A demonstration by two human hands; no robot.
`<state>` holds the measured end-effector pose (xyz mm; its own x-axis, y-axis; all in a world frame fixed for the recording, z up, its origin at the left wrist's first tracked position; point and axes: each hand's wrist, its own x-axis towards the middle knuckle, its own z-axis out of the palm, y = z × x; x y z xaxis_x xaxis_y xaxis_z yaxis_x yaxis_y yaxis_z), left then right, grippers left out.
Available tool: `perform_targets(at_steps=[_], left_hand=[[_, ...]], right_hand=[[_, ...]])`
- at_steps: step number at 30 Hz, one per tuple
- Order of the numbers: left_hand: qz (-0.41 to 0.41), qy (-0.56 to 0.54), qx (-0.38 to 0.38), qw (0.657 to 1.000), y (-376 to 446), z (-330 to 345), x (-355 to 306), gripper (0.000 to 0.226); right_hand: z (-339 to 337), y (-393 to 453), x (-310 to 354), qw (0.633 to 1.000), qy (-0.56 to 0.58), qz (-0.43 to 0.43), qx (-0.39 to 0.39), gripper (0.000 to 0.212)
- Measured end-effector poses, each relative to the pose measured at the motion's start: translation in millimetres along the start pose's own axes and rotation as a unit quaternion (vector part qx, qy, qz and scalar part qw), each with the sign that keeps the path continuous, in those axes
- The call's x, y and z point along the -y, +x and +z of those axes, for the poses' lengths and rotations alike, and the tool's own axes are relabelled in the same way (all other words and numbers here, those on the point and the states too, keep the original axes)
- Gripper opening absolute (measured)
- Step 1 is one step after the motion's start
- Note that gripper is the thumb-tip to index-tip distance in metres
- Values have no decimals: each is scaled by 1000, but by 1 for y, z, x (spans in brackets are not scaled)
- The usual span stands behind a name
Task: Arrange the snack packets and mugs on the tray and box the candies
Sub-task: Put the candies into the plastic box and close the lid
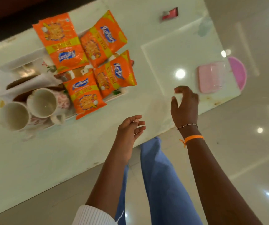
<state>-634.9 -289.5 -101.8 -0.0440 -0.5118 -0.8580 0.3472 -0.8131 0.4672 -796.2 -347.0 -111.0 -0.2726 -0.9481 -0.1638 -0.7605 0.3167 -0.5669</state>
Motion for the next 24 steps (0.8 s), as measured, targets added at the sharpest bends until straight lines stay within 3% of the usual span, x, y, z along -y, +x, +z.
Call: perform_targets(at_steps=[5,14,16,19,22,24], left_hand=[[-3,36,8,999,14,63,-7,23],[8,72,0,997,35,128,-21,23],[6,77,-17,997,35,132,-25,22],[5,61,-42,997,34,131,-31,21],[3,9,-33,999,36,125,-35,31],[17,-46,-15,999,38,118,-38,34]], right_hand=[[-34,74,-53,980,-190,55,15,63],[-51,136,-80,970,-213,61,100,76],[-56,133,-71,982,-161,43,84,77],[-62,118,-46,997,13,26,70,75],[-60,94,-20,970,203,72,114,67],[-55,79,-11,950,237,104,173,61]])
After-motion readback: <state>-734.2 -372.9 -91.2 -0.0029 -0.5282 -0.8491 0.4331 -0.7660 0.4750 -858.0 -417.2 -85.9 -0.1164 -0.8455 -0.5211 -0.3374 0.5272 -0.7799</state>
